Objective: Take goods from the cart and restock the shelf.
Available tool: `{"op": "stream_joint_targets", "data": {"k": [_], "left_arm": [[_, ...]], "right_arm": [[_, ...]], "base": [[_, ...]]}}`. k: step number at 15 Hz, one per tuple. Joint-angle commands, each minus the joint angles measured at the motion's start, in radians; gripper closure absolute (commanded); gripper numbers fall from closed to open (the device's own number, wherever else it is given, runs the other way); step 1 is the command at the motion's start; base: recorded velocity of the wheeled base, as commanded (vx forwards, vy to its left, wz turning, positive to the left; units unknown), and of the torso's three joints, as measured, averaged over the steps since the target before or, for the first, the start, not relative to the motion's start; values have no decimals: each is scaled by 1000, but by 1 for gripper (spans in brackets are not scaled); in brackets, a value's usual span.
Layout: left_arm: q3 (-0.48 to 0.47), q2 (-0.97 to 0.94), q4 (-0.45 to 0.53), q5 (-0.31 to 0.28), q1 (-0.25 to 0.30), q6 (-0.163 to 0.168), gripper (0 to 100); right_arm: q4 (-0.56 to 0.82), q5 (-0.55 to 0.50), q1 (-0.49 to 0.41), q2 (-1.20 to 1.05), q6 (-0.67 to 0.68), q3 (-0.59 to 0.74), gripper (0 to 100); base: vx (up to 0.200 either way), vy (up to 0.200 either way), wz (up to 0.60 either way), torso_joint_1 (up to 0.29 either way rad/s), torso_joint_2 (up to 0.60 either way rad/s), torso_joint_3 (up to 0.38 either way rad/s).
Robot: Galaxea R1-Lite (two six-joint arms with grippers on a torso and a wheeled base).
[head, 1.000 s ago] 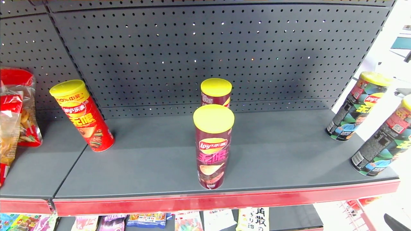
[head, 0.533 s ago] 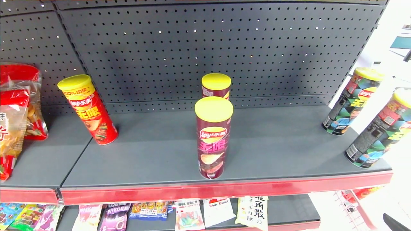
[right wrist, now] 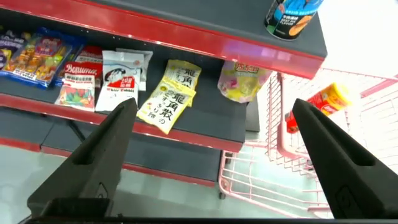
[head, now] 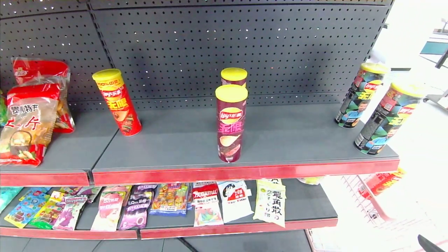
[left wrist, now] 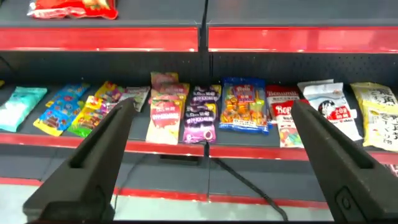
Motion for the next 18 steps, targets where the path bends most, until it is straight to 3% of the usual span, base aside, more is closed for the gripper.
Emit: {"op": "stream_joint_targets", "data": {"k": [1, 2, 3, 18], "left_arm": [[0, 1, 0, 3, 1, -5, 0], [0, 1, 0, 6, 1, -33, 0], [0, 1, 0, 9, 1, -36, 0], [0, 1, 0, 5, 1, -56, 0]], "right_arm": [[0, 0, 1, 3, 0, 0, 0], [0, 0, 1, 4, -4, 0, 0], [0, 0, 1, 6, -4, 0, 0], [0, 7, 4, 14, -9, 37, 0]], "base": [[0, 0, 0, 0, 0, 0], [0, -200, 0, 17, 12, -7], [0, -200, 0, 12, 7, -2], [0, -200, 0, 5, 3, 2]]}}
